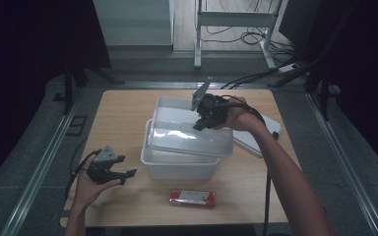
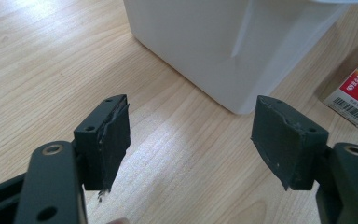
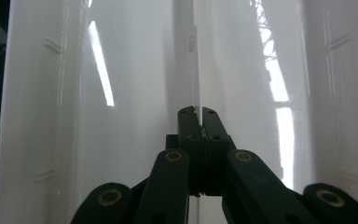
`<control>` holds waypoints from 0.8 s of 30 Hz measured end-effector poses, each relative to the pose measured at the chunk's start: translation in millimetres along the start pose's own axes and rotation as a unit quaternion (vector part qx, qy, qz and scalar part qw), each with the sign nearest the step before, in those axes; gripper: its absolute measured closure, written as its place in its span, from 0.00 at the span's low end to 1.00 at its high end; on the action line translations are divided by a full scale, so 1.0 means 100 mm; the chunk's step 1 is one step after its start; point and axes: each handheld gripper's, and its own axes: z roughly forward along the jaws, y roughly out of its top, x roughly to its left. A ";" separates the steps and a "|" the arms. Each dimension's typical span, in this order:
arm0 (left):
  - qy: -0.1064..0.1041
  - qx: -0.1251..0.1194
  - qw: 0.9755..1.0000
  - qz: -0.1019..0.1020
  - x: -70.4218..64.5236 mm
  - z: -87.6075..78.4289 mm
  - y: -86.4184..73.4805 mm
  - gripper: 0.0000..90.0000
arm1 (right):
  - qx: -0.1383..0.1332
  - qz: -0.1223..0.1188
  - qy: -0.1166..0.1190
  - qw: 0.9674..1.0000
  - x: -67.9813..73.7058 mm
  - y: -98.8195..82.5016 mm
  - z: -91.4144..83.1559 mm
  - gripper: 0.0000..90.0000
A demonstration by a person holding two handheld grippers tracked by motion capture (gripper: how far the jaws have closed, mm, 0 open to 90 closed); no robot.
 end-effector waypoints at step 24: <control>0.001 0.005 1.000 0.003 -0.03 0.00 0.01 0.31 | 0.002 0.039 -0.023 0.999 0.06 -0.45 -0.20 1.00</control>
